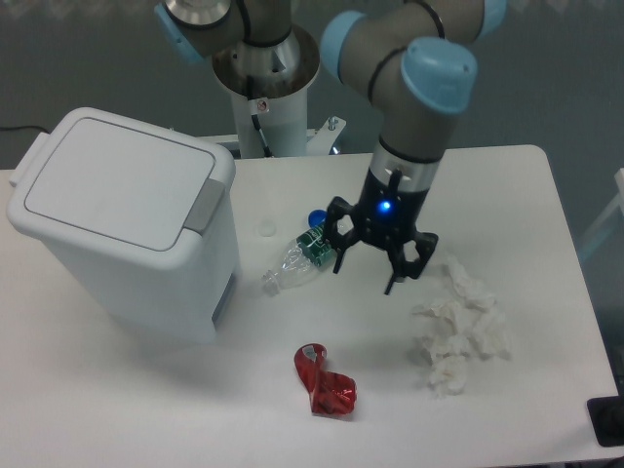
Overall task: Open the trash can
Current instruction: 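Move the gripper over the bottle toward the trash can lid edge, then push the gripper against the lid edge to flip the lid open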
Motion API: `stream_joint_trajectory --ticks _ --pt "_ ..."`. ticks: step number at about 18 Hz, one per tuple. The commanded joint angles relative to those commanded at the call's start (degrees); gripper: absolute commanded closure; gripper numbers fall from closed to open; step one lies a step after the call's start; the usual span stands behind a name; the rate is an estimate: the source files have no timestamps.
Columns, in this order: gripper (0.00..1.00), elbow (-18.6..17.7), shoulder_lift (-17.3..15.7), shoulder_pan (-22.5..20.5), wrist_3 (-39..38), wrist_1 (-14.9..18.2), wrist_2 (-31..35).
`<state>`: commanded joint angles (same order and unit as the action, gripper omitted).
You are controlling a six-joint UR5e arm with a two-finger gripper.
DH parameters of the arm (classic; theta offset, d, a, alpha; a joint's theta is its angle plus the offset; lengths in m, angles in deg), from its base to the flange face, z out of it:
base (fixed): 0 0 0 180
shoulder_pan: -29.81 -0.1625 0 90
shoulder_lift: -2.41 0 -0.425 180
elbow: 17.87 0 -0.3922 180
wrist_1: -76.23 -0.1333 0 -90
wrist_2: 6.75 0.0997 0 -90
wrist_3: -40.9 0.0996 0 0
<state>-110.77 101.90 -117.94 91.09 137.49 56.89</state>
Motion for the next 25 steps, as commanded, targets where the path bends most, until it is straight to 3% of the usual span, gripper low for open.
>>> stream_joint_trajectory --ticks 2,6,12,17,25 --pt "1.00 0.0 -1.0 0.4 -0.4 0.0 -1.8" --pt "1.00 -0.5 -4.5 0.8 -4.7 1.7 -3.5" --pt "1.00 -1.1 -9.2 3.9 -9.0 7.2 -4.6" --pt "1.00 -4.1 -13.2 5.1 -11.1 7.5 -6.4" --pt "1.00 -4.5 -12.1 6.5 -13.3 6.6 -6.6"
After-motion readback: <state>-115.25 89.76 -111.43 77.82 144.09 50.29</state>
